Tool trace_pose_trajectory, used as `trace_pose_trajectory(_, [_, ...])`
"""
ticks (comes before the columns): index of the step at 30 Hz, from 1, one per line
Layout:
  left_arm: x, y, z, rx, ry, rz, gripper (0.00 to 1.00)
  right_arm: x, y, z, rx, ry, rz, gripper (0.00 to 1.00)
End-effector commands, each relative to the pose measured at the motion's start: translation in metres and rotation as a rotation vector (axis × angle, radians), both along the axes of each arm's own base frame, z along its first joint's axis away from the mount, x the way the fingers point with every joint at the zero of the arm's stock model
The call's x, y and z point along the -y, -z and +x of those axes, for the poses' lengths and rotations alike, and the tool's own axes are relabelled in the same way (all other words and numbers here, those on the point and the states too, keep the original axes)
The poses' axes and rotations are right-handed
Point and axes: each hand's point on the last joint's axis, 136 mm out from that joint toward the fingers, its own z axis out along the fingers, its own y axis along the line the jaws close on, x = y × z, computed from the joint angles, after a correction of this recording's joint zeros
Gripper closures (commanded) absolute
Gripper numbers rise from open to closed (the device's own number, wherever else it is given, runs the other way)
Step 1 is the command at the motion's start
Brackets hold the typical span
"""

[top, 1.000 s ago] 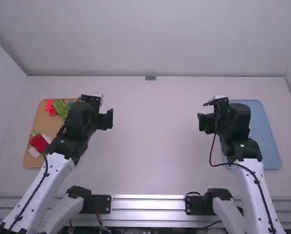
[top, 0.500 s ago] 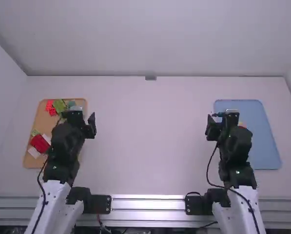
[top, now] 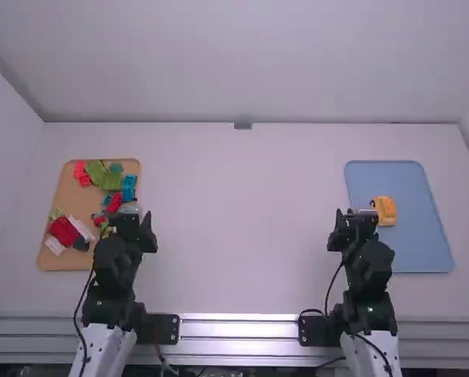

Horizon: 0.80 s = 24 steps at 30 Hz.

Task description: Assemble lego blocks to make yellow taxi

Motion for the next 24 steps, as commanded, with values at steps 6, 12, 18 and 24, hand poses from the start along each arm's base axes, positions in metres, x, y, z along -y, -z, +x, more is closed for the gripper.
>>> trace_pose_trajectory(6, [0.002,0.031,-0.008,0.006,0.011,0.003,0.88,0.001,0.031,-0.008,0.005,0.006,0.005,0.88])
trace_pose_trajectory(12, [0.002,0.015,-0.008,0.074,0.011,0.003,0.95,0.001,0.028,-0.009,0.047,0.006,0.005,0.95])
trace_pose_trajectory(18, [0.002,-0.001,-0.009,0.148,0.011,0.003,1.0,0.001,0.012,-0.01,0.119,0.006,0.005,1.0])
trace_pose_trajectory(24, [0.002,-0.011,-0.01,0.188,0.011,0.004,1.0,0.001,0.004,-0.011,0.156,0.006,0.005,1.0])
